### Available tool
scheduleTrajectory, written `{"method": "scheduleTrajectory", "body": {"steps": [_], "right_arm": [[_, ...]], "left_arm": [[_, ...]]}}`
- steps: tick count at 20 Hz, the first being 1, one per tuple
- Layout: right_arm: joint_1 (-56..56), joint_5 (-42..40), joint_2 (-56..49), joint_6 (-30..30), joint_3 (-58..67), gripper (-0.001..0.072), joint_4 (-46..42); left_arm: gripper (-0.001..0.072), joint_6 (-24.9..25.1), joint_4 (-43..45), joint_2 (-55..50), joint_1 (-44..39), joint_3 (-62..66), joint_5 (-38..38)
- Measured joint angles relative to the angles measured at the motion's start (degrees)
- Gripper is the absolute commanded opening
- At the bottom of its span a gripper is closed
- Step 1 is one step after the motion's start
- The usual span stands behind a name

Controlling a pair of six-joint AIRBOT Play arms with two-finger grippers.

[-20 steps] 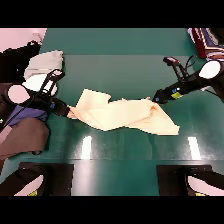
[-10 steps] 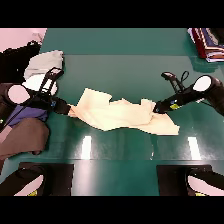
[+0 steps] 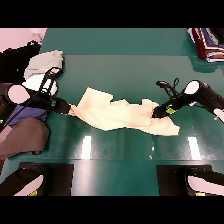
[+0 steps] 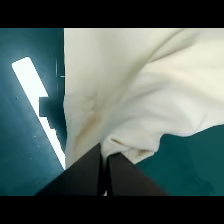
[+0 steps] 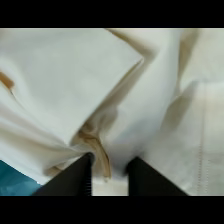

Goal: Fold the shirts.

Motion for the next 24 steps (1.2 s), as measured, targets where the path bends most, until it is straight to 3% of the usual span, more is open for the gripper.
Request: {"method": "scheduleTrajectory", "body": {"steps": [1, 9, 14, 21, 24], "right_arm": [[0.0, -0.2, -0.2, 0.0, 0.0, 0.0017, 0.0], [-0.1, 2.9, 7.5, 0.0, 8.3, 0.0016, -4.0], [-0.2, 5.3, 16.5, 0.8, 21.3, 0.0016, -6.8], [-0.1, 0.2, 24.2, 1.3, 43.8, 0.0016, -7.8], [-0.1, -0.2, 25.9, 2.8, 51.9, 0.0016, -10.7]], "left_arm": [[0.0025, 0.0, 0.0, 0.0, 0.0, 0.0, 0.0], [0.0025, -1.5, 3.6, 0.3, 0.0, 8.5, -3.8], [0.0025, -2.9, 6.4, 0.5, -0.1, 27.9, -8.0], [0.0026, -3.3, 6.6, 0.6, 0.0, 61.1, -9.8], [0.0025, -3.5, 3.7, 2.3, -0.1, 68.3, -8.7]]}}
